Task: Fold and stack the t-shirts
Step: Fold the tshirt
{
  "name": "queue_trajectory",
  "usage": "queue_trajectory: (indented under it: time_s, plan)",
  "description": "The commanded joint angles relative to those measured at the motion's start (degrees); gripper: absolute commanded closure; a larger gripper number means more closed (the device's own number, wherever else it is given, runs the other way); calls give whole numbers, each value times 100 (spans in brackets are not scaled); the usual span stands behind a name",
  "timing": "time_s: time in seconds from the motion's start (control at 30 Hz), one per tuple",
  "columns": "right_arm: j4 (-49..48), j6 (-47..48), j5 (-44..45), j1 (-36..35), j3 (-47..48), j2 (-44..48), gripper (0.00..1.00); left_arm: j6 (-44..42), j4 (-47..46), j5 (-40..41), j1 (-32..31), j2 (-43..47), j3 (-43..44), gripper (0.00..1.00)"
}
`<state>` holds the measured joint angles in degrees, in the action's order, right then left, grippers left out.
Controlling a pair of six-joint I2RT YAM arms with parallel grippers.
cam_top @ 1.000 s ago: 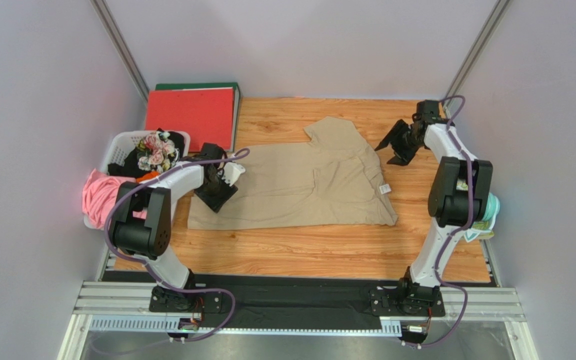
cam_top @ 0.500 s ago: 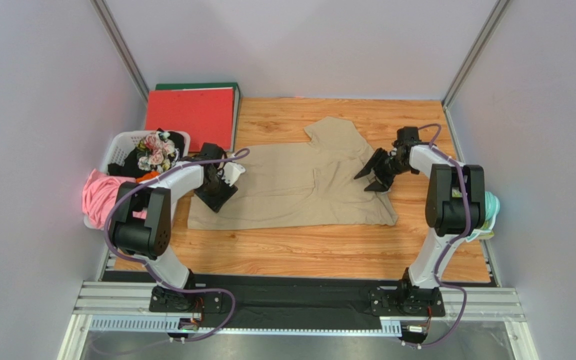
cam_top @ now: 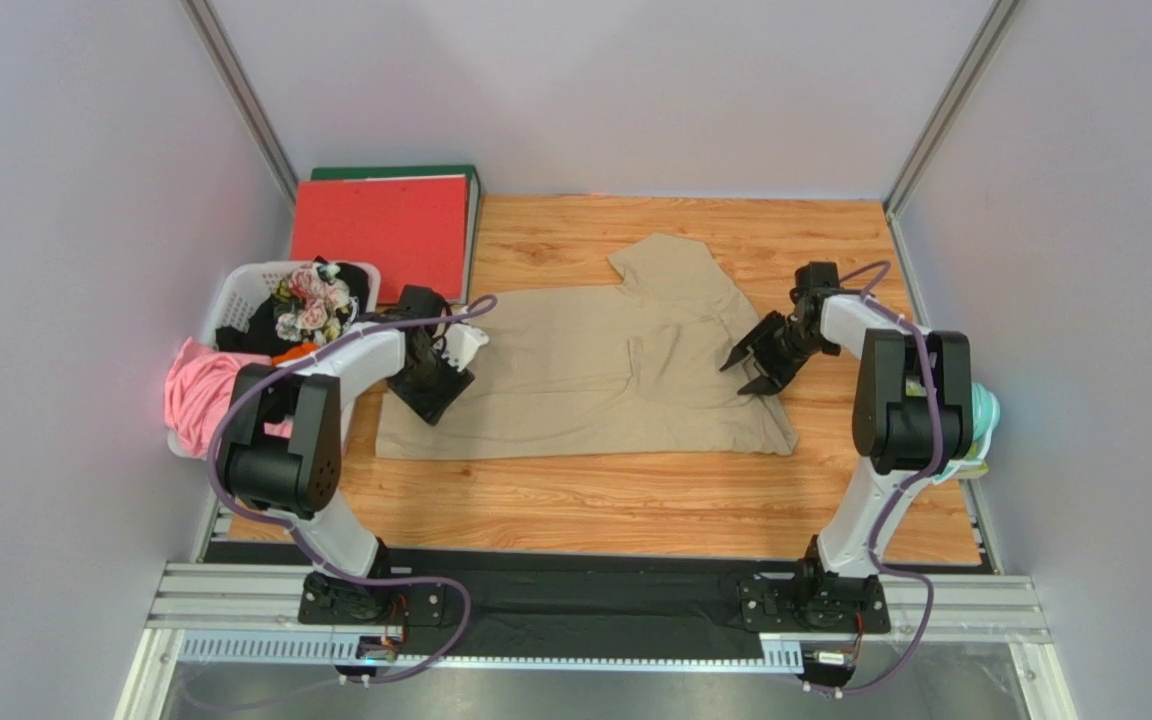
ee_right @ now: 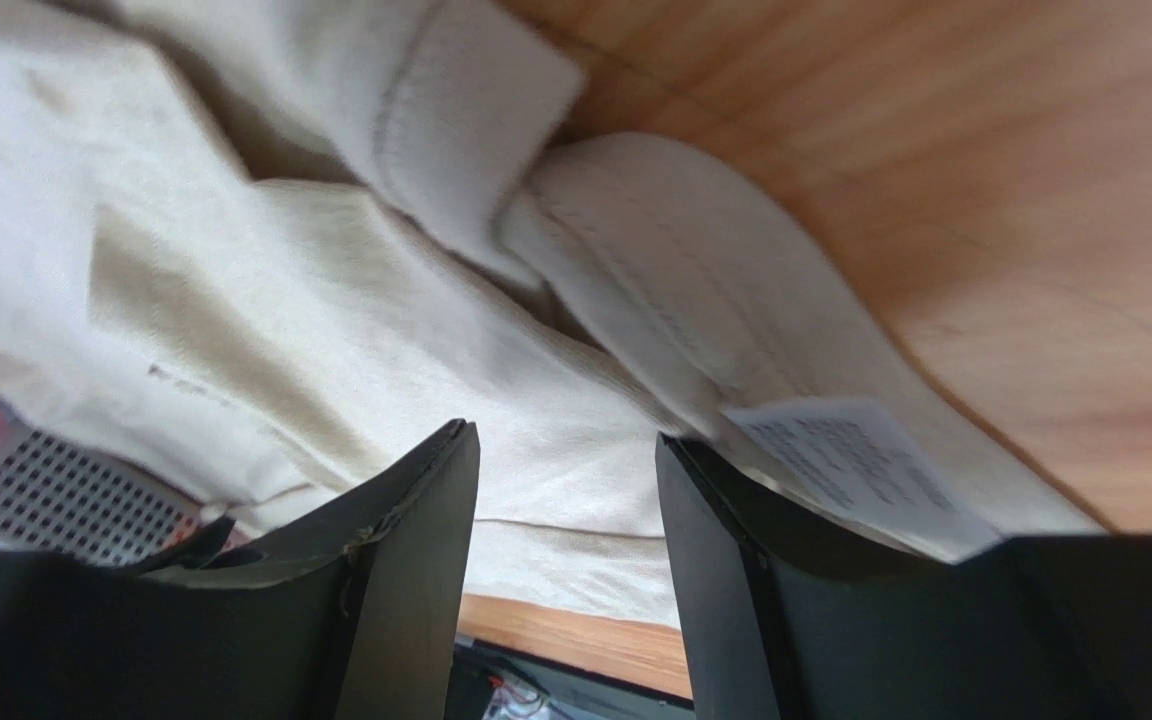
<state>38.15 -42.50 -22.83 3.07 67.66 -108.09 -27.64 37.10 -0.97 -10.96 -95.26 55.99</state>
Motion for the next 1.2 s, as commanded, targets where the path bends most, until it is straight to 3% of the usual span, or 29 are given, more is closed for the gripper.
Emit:
queue_trajectory:
  time_s: [0.0, 0.33, 0.47, 0.67, 0.93, 1.17]
  plan:
    - [604, -65, 1473, 167, 81, 341, 46, -225, 25, -113, 138, 43, 79, 41]
    - [808, 206, 1440, 827, 18, 684, 45, -146, 253, -588, 578, -98, 272, 41]
    - [948, 190, 1413, 792, 335, 1000, 45, 21, 613, -992, 578, 139, 597, 41]
    - [1352, 164, 1493, 204, 977, 1554, 44, 118, 1141, -1441, 578, 526, 1098, 40]
    - [625, -460, 297, -667, -418, 2160, 44, -110, 589, -704, 578, 755, 405, 40]
    - [-61, -531, 51, -931, -1070, 1706, 43, -66, 342, -614, 578, 342, 141, 41]
